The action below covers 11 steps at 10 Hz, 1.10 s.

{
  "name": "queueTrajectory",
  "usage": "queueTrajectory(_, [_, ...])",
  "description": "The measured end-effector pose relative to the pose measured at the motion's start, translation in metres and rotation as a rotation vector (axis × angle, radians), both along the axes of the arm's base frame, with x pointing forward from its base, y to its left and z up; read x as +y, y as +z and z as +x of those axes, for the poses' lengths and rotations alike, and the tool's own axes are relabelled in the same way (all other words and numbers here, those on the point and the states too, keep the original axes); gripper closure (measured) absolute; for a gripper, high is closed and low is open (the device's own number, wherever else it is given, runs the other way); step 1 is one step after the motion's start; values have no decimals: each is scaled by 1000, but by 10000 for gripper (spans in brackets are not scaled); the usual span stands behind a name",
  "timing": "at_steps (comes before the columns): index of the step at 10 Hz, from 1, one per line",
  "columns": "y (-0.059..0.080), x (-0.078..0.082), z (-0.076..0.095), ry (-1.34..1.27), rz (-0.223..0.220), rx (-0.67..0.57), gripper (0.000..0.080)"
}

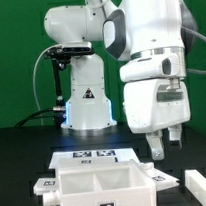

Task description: Assemble cabinet

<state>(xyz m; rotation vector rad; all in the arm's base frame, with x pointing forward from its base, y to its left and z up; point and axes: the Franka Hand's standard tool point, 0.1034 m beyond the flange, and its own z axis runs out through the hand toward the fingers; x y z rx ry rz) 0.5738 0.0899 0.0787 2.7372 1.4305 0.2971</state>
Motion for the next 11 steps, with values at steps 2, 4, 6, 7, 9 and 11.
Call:
queueTrajectory(2, [0,0,-1,0,0,1,149])
queueTrajectory(4, [-1,0,-1,-1,0,2,149])
queueTrajectory(6, [0,-5,0,28,-10,0,149])
queueTrajectory(7, [6,-20,1,90,-32,-8,149])
queueTrajectory(9, [14,-46,2,173,-70,16,149])
queueTrajectory(11, [17,-49,4,175,-75,27,149])
